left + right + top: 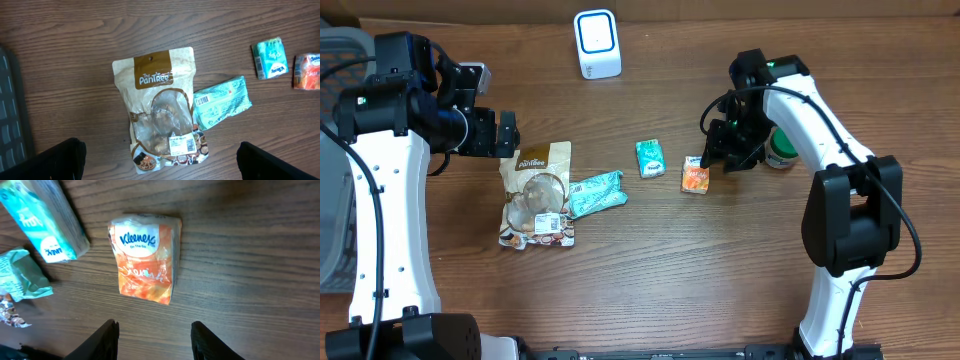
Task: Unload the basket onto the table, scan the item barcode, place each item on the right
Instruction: 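Reach the right gripper to the orange Kleenex pack and grasp it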
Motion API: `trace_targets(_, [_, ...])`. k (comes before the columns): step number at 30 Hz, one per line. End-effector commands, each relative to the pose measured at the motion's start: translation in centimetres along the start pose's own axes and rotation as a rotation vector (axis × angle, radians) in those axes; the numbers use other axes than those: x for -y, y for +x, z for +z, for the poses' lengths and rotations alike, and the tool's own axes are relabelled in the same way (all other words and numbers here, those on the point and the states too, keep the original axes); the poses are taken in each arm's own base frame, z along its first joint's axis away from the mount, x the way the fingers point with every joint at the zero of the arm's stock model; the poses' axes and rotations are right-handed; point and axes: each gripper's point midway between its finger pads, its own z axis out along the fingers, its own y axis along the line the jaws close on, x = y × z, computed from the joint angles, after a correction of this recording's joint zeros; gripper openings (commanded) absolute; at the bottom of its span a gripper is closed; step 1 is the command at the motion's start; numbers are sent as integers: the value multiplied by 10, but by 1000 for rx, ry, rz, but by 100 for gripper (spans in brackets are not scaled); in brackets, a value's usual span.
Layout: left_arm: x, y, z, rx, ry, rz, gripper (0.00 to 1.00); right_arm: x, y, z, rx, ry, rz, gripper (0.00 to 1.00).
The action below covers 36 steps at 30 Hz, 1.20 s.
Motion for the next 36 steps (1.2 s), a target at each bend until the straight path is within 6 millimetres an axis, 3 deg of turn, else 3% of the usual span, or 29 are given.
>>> trace_targets(1, [2,-6,-9,33,-5,28,100,6,1,2,3,38,30,45])
trace_targets(20, [2,-6,-9,33,-5,28,99,12,14,30,-43,42,52,44])
trace_targets(29, [2,-6,-9,33,-5,28,100,10,18,62,-39,21,109,42])
trace_targets(33, [2,-6,-9,33,-5,28,99,14,17,74,-24,16,145,36])
trace_targets(36, [2,-6,-9,33,-5,28,100,15,16,77,-16,13,142,24])
